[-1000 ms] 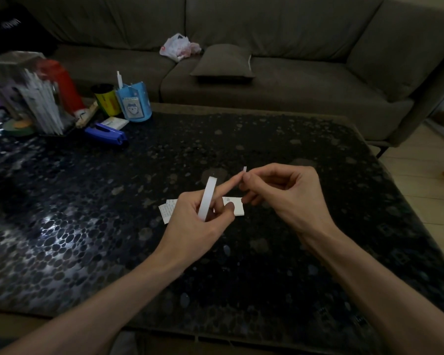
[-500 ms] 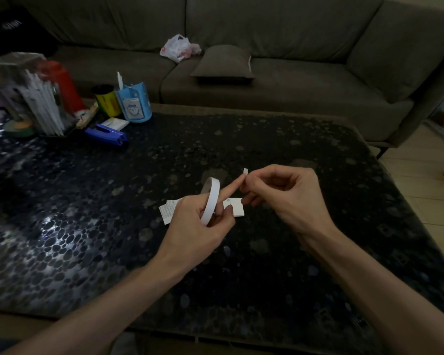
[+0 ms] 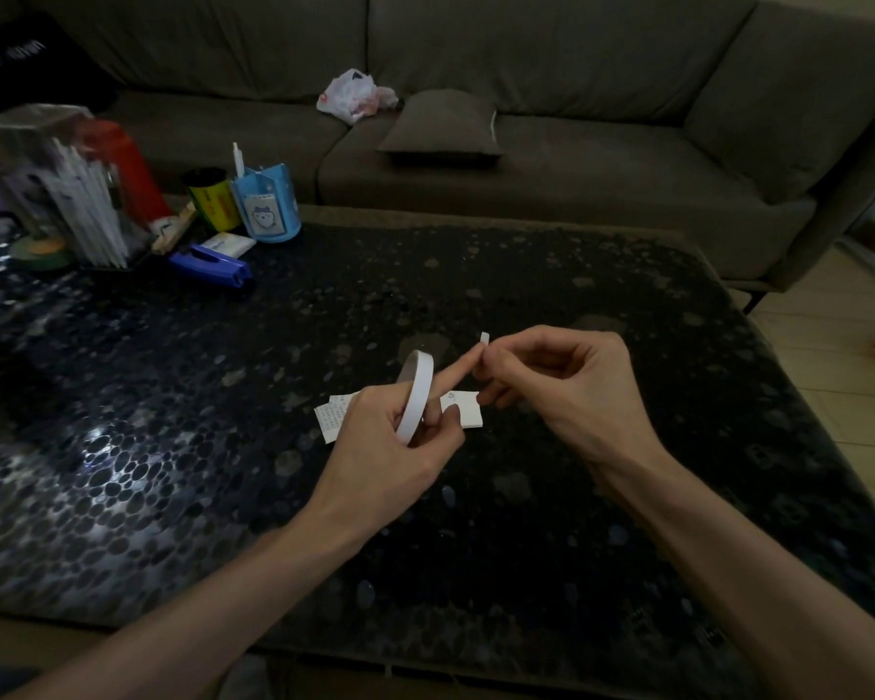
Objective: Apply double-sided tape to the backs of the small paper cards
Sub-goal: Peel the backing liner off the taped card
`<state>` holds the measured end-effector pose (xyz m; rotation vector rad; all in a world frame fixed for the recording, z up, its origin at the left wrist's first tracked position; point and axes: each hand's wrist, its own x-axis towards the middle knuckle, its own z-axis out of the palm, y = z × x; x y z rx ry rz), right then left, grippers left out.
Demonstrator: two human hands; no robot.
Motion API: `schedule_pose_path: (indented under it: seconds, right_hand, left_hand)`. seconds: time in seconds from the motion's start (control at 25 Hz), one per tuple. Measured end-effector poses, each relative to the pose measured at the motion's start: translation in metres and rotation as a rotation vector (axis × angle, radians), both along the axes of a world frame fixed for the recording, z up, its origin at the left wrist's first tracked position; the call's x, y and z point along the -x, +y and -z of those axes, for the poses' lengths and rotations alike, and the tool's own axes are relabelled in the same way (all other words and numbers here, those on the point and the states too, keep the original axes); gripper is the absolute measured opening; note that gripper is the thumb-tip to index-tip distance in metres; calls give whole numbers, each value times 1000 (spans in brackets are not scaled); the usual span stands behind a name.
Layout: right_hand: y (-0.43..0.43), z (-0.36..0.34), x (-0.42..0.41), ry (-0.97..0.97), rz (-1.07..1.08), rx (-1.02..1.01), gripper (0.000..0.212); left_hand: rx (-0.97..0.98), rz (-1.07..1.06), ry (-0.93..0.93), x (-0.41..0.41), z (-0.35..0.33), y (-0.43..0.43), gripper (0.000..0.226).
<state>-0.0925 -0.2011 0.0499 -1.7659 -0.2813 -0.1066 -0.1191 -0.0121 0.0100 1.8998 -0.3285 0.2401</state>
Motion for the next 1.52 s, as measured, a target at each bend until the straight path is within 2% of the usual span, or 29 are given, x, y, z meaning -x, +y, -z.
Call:
schedule_pose_path:
  seconds: [0.24, 0.4, 0.48, 0.6, 0.72, 0.8, 0.92, 1.04, 1.12, 1.24, 1.52]
  right_hand:
    - [-1, -1, 1, 10, 5, 20, 8]
    - [-1, -3, 2, -2, -1, -8, 8]
    - [-2, -3, 2, -5, -2, -13, 8]
    - [-2, -3, 1, -3, -9, -6, 7]
    - [-2, -3, 1, -9, -12, 3, 6]
    - [-2, -3, 1, -8, -12, 7, 6]
    - [-2, -3, 2, -6, -4, 37, 9]
    - [-4, -6, 3, -10, -13, 58, 9]
    - [-5, -8, 5, -44, -23, 111, 10]
    - [-5, -9, 7, -134, 16, 230, 12]
    - [-3, -7, 10, -257, 60, 397, 15]
  left_hand:
    - [0, 8, 1, -1, 1, 2, 13]
    - [22, 29, -17, -1, -4, -1, 29]
    - [43, 39, 20, -3, -1, 1, 14]
    - [44, 15, 48, -3, -2, 0, 38]
    - [49, 23, 70, -2, -4, 0, 45]
    - [45, 21, 60, -2, -2, 1, 40]
    - [48, 42, 54, -2, 0, 2, 16]
    - [54, 40, 38, -3, -1, 2, 20]
    - [64, 51, 29, -5, -3, 3, 20]
    - [67, 72, -1, -7, -4, 5, 47]
    - [54, 65, 19, -5, -2, 4, 40]
